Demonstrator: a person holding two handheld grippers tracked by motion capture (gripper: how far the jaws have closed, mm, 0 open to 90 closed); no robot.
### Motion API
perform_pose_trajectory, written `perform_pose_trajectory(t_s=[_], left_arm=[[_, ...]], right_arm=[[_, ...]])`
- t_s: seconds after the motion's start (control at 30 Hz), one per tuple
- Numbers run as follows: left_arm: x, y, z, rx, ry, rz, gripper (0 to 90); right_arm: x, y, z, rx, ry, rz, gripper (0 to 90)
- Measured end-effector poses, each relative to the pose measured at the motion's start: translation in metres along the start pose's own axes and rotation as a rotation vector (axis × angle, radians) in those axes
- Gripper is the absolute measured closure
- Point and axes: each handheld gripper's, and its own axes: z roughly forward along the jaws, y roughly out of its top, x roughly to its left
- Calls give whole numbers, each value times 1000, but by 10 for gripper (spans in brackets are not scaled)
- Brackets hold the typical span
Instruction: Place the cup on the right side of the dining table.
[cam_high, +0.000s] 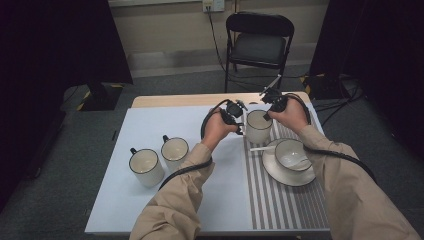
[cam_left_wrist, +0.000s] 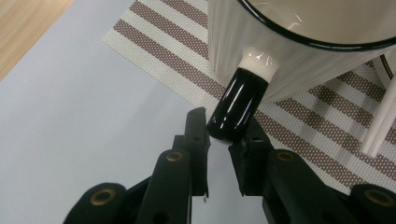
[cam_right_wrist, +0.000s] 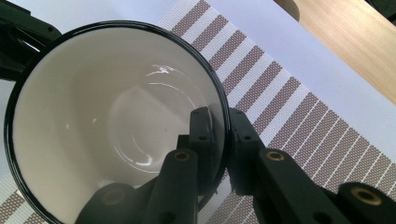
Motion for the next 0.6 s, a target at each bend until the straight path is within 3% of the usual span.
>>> perform_pose_trajectory(t_s=[0.23,0.6], left_arm=[[2,-1,-4,-24,-8,-20,762],[1,-3,-6,-20,-11,-20,759]], right_arm=[[0,1,1,-2,-14,-11,810],[1,0,-2,-14,-20,-23,789]])
